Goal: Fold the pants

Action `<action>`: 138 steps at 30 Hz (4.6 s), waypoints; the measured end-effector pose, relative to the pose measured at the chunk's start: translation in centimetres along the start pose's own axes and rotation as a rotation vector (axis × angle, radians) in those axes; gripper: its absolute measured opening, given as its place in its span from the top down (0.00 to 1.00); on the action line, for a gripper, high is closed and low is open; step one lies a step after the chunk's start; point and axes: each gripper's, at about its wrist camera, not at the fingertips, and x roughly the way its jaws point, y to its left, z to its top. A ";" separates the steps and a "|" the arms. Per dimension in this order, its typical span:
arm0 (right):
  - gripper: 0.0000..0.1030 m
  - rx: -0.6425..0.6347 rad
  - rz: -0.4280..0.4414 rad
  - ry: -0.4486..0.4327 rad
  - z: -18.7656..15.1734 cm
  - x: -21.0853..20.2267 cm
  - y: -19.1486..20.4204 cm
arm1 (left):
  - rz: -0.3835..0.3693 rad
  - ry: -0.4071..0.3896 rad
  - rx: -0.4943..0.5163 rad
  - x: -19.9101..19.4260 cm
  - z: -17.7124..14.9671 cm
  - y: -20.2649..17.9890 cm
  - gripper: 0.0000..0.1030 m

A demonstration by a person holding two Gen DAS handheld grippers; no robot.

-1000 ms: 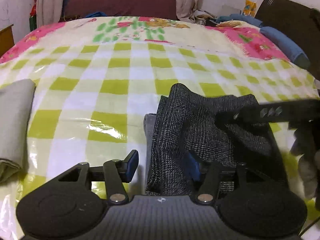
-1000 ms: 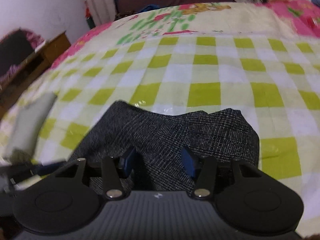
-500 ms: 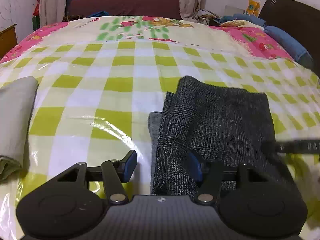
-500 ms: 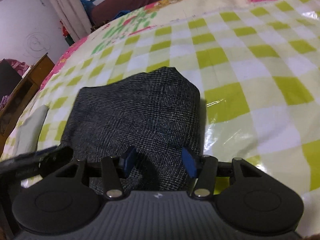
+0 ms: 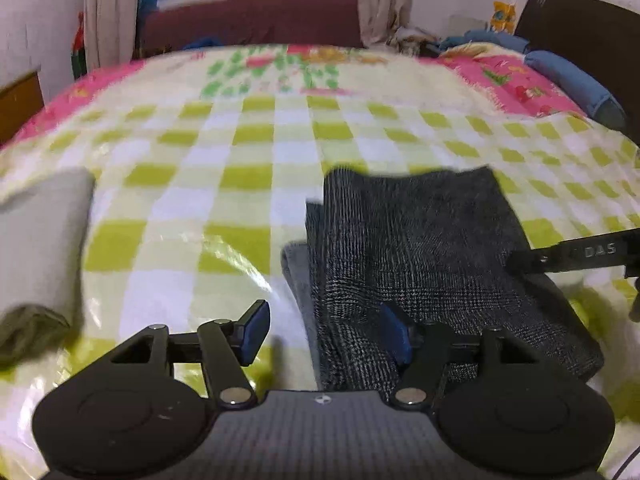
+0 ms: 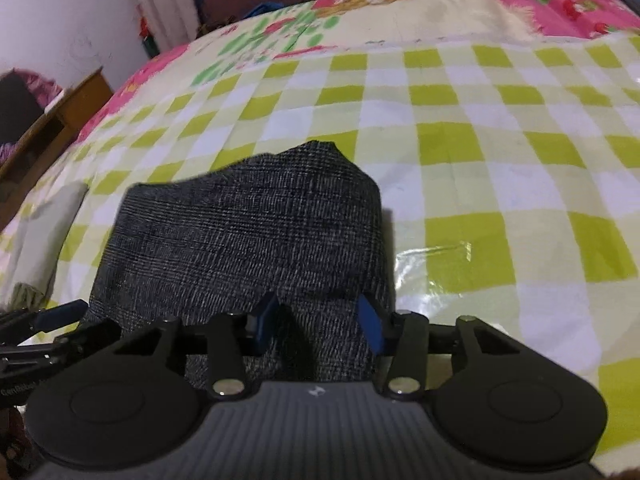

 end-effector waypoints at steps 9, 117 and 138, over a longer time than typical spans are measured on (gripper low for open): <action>0.55 -0.008 -0.014 0.001 -2.3 -2.3 1.8 | 0.010 0.038 0.004 -0.8 -0.8 -1.6 0.26; 0.58 0.415 -0.175 -0.254 -5.9 -14.0 -13.8 | -0.215 0.081 0.274 4.8 2.3 -23.2 0.01; 0.57 0.251 -0.288 -0.203 -12.6 -15.0 -3.2 | -0.185 -0.017 0.225 -4.0 -2.7 -17.7 0.00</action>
